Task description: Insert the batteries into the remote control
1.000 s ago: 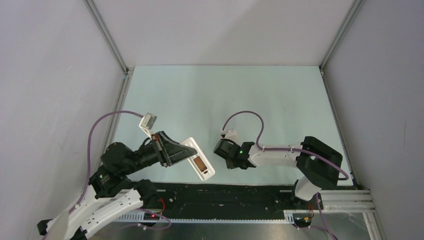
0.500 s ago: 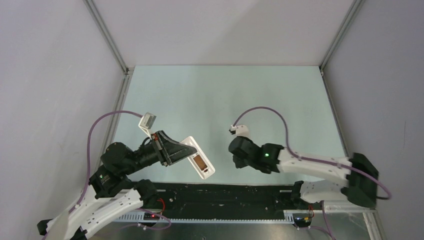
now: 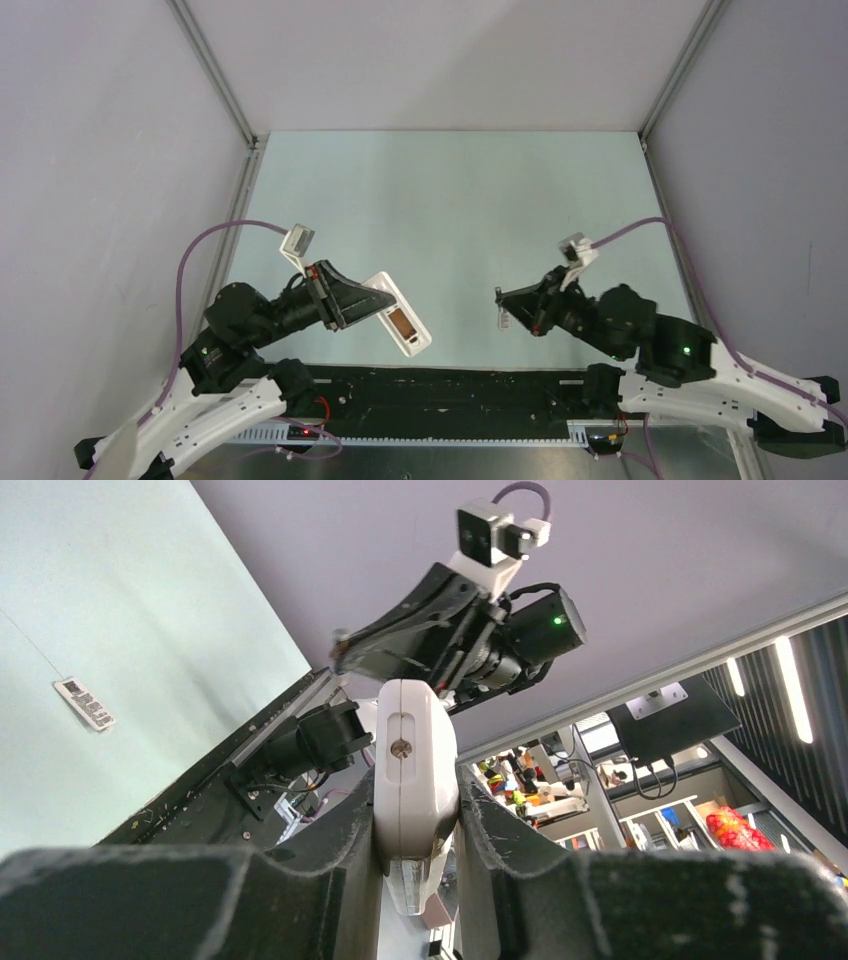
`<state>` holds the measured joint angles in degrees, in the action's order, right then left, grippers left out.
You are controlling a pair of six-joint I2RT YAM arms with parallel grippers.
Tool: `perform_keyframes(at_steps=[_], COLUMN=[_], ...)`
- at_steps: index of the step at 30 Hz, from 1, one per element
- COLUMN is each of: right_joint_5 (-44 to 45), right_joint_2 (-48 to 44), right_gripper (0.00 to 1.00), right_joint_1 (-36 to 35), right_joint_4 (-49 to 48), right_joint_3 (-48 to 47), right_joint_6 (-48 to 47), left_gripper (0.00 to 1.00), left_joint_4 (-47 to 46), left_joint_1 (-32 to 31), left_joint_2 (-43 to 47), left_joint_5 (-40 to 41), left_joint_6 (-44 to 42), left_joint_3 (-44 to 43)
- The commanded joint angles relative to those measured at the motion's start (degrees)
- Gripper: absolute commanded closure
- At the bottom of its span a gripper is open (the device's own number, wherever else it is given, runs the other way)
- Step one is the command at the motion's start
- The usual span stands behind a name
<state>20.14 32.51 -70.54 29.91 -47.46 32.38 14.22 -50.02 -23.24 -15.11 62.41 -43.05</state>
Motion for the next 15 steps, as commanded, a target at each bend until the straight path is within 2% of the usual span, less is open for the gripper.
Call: perform_keyframes(at_steps=[1, 9, 15], right_joint_5=[-1.8, -15.1, -15.1], right_joint_2=[-5.1, -5.3, -3.2], right_gripper=[1.00, 1.00, 1.00], right_joint_1=[-1.9, -5.0, -9.8], right_joint_4=[-6.5, -18.4, -22.9], right_joint_3=[-0.2, -0.3, -0.3], right_joint_6=[-2.7, -6.7, -12.7], left_gripper=[1.00, 1.00, 1.00], left_joint_4=[-2.6, -2.6, -2.5], left_joint_1=[-0.2, -0.2, -0.2], left_joint_2=[0.1, 0.1, 0.3], left_joint_5=[1.3, 1.1, 0.9], left_joint_6=[-1.2, -1.2, -1.2], left_joint_3=[-0.5, -0.4, -0.4])
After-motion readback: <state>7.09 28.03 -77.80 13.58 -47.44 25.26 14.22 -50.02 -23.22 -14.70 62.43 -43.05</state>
